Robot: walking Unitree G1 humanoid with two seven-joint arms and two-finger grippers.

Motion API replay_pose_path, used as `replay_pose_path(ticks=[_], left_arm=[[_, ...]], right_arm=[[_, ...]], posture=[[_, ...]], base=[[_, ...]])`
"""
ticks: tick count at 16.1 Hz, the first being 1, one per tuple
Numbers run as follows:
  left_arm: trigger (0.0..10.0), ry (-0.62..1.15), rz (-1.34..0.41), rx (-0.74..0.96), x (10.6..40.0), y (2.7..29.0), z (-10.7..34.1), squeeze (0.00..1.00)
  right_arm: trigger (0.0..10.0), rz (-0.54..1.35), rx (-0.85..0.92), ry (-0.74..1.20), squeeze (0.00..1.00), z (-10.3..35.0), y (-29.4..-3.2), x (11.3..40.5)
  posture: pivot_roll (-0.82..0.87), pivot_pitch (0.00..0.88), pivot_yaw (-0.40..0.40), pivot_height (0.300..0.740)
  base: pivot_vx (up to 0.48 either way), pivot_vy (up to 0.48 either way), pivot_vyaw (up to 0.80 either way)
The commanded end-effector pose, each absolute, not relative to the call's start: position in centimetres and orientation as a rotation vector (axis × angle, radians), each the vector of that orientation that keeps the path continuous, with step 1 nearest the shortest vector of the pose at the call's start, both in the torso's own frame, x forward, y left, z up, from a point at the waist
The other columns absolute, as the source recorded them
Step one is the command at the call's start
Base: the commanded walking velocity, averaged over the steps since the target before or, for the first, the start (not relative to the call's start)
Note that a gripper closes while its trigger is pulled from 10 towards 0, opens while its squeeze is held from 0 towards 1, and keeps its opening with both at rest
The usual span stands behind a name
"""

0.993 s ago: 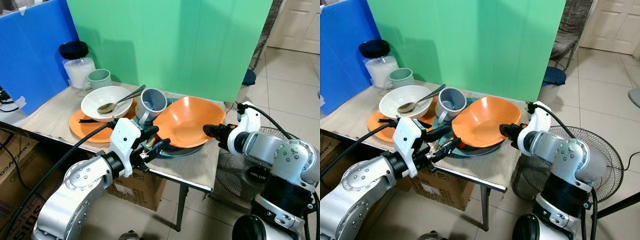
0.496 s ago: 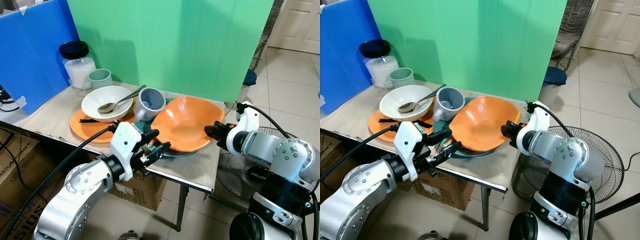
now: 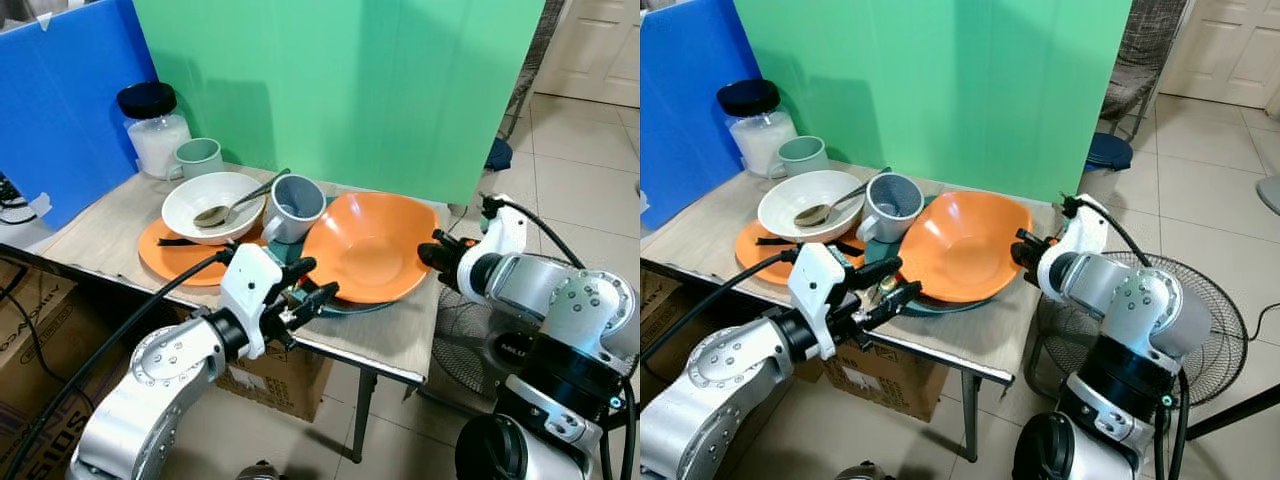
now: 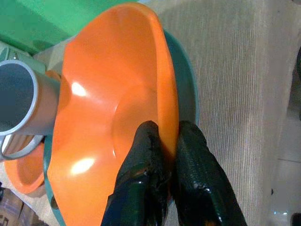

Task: Setting the table

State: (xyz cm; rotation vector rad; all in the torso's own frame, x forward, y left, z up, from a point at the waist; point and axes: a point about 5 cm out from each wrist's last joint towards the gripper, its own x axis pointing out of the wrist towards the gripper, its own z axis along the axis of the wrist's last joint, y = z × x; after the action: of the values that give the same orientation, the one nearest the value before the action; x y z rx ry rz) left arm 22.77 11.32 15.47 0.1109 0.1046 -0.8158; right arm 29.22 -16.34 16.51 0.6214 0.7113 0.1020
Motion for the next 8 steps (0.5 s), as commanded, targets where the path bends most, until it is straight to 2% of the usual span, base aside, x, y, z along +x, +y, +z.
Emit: replay_pose_path(ticks=[1, 4, 7, 8], left_arm=[[10.0, 0.094, -0.816, 0.131, 23.0, 11.3, 15.6, 0.0], [10.0, 0.086, -0.807, 0.137, 23.4, 11.2, 15.7, 0.0], [10.0, 0.09, -0.801, 0.145, 23.5, 11.2, 15.4, 0.0], [10.0, 0.092, -0.8, 0.148, 23.6, 11.2, 15.3, 0.0]], right_arm=[[0.0, 0.079, 0.623, 0.682, 0.0, 17.0, -16.6, 29.4], [0.0, 0.082, 0.679, 0.517, 0.0, 18.5, -17.4, 30.0], [0.0, 0.12, 0.632, 0.511, 0.0, 18.5, -17.4, 29.6], [1.8, 0.143, 0.585, 0.54, 0.0, 18.1, -16.8, 29.3]], posture=[[0.14, 0.0, 0.034, 0.727], [0.13, 0.0, 0.045, 0.727], [0.13, 0.0, 0.05, 0.727], [0.12, 0.0, 0.051, 0.727]], base=[[0.0, 0.0, 0.0], [0.0, 0.0, 0.0], [0.0, 0.0, 0.0], [0.0, 0.0, 0.0]])
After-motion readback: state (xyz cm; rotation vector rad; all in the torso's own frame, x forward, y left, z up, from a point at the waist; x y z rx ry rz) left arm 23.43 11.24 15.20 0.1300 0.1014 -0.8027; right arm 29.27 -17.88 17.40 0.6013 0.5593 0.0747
